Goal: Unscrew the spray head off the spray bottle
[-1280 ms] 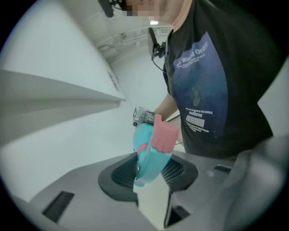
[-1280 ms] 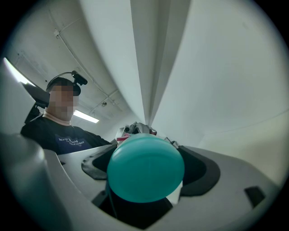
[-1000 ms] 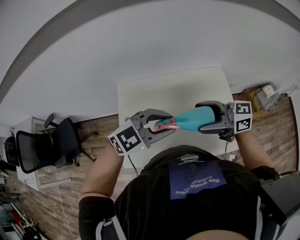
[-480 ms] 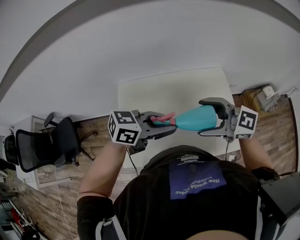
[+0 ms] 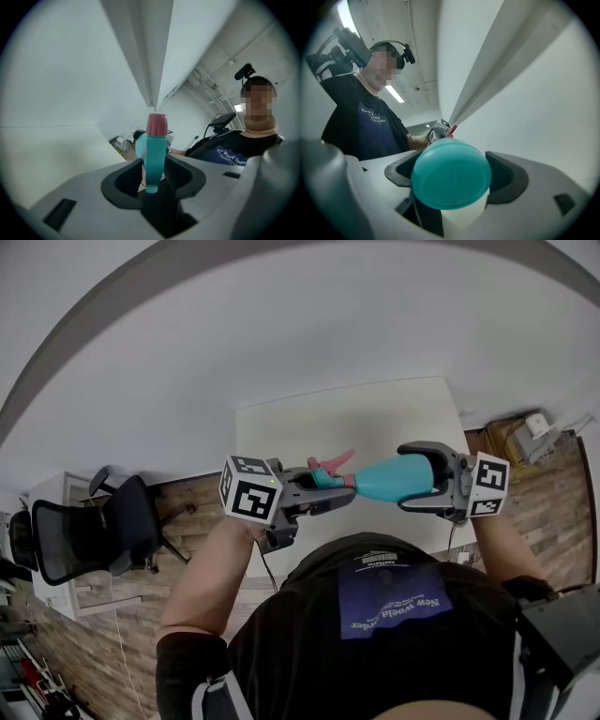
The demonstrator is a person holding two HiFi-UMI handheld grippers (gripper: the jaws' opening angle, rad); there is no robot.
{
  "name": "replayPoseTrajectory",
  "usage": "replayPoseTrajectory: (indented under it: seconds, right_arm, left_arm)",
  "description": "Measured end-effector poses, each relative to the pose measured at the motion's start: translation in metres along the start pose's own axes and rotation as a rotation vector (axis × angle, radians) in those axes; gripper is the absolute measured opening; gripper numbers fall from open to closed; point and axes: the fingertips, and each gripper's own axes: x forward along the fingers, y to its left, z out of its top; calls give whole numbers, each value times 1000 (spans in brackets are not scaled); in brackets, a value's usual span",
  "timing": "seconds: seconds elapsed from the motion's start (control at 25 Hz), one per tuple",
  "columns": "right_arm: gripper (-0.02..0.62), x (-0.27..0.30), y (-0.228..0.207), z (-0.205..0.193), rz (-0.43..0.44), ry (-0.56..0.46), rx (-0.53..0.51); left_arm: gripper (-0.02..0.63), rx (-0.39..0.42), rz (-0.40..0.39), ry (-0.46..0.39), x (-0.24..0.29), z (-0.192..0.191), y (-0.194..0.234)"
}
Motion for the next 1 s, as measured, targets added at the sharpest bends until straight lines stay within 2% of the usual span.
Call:
replayPoseTrajectory:
  seconds: [0.2,0.28,0.48,0.56,0.64,0.76,0.84,0.92,1.0]
  right_arm:
    - [419,-3,-7,0,-7,-15,33]
    - [419,-4,-9,0,-13,-17,43]
    - [419,-8,-17,1,-25,-41,103]
    - [419,-10,-21,3,-30,-56,132]
    - [419,-11,-24,3,-31,-71,163]
    - [419,-11,-25,3,-25,-75,193]
    - [419,-11,-25,2,-22,-71,200]
    - [419,-11,-25,2,-17,-72,205]
    - [419,-11,-24,3,-7,-73,206]
  left_arm:
    - [144,75,13,-42,-7,10,-3]
    - [179,126,31,-79,-13,16,-5]
    - [239,275,127,-165,-35,29,-6]
    - [241,329,161,-187,-44,31,-6]
    - [242,430,226,-186,-54,31,-5]
    - [242,659,360,-131,-68,29,-2]
    - [242,819,419,-83,-69,29,-5]
    - [242,957,422,-30,-63,27,-14]
    - [242,1048,409,30,-53,23,-19]
